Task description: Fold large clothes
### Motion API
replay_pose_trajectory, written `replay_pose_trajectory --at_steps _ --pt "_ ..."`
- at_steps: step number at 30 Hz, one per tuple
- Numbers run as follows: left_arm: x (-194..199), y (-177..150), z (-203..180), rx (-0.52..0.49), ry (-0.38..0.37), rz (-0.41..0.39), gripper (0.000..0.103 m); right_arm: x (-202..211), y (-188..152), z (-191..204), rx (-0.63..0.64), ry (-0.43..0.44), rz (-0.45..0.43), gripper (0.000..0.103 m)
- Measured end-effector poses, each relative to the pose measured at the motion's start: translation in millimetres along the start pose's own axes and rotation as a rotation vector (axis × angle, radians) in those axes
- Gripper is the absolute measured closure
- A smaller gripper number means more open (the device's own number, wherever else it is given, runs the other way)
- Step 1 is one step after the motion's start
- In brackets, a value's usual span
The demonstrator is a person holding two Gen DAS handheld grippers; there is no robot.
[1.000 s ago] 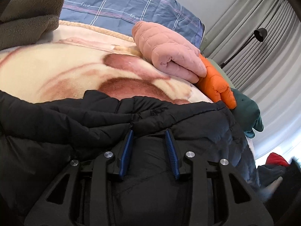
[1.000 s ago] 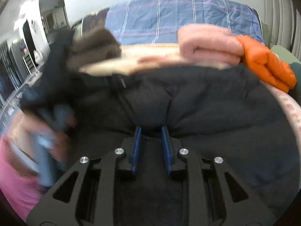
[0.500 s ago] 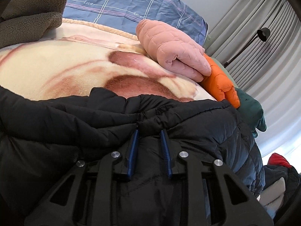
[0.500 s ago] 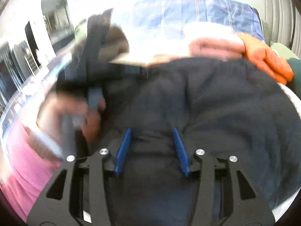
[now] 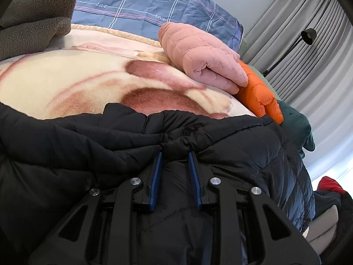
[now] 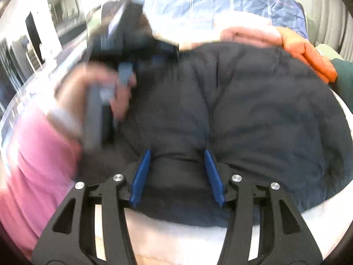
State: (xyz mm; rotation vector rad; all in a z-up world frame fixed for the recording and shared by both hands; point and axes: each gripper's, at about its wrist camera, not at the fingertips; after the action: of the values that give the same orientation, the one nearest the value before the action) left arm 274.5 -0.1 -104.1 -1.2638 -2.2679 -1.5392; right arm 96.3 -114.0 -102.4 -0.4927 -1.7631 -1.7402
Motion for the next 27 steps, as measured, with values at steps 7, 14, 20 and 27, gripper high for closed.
replay_pose_trajectory --at_steps 7,14,20,27 --pt "2 -1 1 -0.005 0.0 -0.007 0.075 -11 -6 4 0.095 -0.047 -0.006 0.047" --pt "3 -1 0 -0.005 0.0 -0.008 0.076 35 45 -15 0.099 -0.043 -0.174 0.04" --pt "4 0 0 0.002 -0.007 -0.009 0.076 0 108 -32 -0.017 -0.046 -0.231 0.04" --pt "4 3 3 0.023 -0.003 -0.003 0.076 -100 83 -55 -0.046 -0.146 -0.09 0.04"
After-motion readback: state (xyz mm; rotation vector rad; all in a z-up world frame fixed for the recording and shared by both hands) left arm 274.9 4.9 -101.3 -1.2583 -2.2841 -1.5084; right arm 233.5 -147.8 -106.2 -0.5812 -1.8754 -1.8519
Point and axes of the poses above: each gripper's, at about its wrist camera, not at the fingertips, and x roughly against the way its jaws point, z to its left, y to its top, and after that the axes turned 11 degrees about -z, right-handed
